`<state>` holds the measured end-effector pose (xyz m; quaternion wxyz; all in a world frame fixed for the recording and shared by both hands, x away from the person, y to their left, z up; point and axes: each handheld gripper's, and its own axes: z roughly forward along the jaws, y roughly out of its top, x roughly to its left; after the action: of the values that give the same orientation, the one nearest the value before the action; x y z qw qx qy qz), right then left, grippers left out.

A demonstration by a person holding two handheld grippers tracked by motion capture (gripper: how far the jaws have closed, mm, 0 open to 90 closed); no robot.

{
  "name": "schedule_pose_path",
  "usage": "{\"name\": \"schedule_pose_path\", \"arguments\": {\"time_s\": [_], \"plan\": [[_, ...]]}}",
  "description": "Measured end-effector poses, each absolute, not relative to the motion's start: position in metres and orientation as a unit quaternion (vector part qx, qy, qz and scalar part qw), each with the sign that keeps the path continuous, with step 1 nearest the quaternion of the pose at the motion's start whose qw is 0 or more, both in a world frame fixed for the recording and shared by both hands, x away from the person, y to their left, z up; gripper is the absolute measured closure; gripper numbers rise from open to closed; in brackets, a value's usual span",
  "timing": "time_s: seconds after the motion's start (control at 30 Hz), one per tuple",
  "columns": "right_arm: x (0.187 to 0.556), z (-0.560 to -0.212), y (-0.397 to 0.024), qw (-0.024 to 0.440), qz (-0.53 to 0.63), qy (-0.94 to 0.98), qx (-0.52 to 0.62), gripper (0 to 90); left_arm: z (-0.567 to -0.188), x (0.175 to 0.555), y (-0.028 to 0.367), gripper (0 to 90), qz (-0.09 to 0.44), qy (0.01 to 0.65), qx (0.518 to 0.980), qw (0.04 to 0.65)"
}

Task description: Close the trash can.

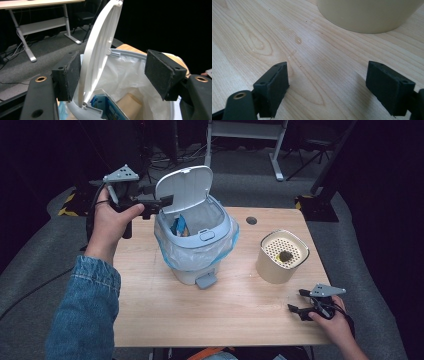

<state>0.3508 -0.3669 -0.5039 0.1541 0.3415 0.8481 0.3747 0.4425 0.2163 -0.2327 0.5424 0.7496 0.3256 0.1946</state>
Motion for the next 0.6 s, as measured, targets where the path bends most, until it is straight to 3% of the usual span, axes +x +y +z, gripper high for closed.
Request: {"name": "schedule_pose_path", "arguments": {"time_s": [0.6], "plan": [[0.351,-0.504,-0.367,0.153,0.375,0.848,0.341,18.5,-0.246,0.42,0.166,31.4,0.134,0.259,0.795,0.532]]}}
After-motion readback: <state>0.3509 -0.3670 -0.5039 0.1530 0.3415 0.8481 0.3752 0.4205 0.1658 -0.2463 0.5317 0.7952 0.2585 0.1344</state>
